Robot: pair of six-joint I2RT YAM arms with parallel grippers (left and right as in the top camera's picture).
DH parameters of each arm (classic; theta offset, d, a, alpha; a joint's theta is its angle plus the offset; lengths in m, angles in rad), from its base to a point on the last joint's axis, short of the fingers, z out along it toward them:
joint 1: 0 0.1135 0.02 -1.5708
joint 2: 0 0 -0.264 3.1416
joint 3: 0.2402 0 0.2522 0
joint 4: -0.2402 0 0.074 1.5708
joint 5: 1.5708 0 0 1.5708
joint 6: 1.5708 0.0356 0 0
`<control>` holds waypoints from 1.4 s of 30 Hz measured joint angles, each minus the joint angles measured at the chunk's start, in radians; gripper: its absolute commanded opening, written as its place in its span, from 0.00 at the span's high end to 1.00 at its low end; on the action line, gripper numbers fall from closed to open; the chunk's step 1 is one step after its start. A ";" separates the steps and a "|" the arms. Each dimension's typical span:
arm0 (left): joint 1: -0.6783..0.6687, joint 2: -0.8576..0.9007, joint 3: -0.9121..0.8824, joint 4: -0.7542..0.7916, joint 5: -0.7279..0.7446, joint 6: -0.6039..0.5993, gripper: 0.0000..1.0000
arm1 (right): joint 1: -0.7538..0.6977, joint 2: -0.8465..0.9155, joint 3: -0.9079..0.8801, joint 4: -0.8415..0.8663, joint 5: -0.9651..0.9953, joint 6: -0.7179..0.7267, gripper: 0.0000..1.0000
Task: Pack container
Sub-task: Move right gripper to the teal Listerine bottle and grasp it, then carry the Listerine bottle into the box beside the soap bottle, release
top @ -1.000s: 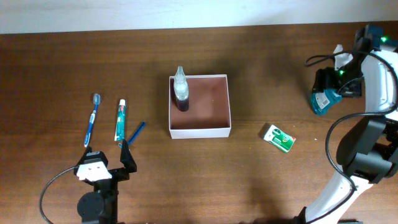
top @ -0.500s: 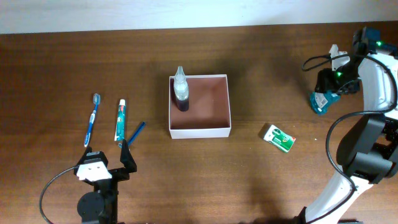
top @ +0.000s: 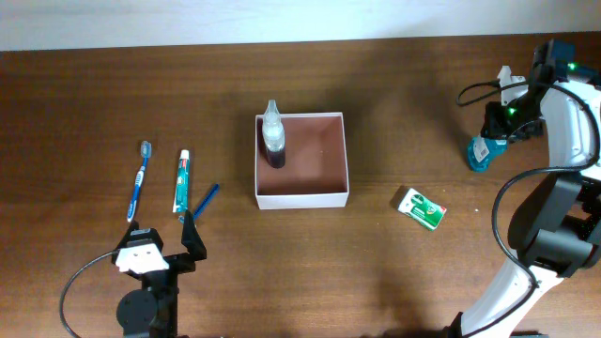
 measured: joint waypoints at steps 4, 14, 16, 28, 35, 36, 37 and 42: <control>0.000 0.000 0.000 0.000 0.000 0.000 0.00 | 0.013 0.001 0.044 -0.063 -0.023 0.019 0.78; 0.000 0.001 0.000 0.000 0.000 0.000 0.01 | 0.164 0.001 0.441 -0.267 -0.089 0.123 0.78; 0.000 0.001 0.000 0.000 0.000 0.000 0.01 | 0.206 0.001 0.500 -0.290 -0.113 0.154 0.78; 0.000 0.001 0.000 0.000 0.000 0.000 0.01 | 0.508 0.001 0.550 -0.292 -0.149 0.313 0.77; 0.000 0.001 0.000 0.000 0.000 0.000 0.01 | 0.674 0.001 0.550 -0.250 -0.068 0.410 0.76; 0.000 0.001 0.000 0.000 0.000 0.000 0.01 | 0.698 0.001 0.550 -0.246 -0.044 0.422 0.76; 0.000 0.001 0.000 0.000 0.000 0.000 0.01 | 0.727 0.001 0.550 -0.245 -0.016 0.445 0.76; 0.000 0.001 0.000 0.000 0.000 0.000 0.01 | 0.821 0.014 0.550 -0.245 0.106 0.531 0.76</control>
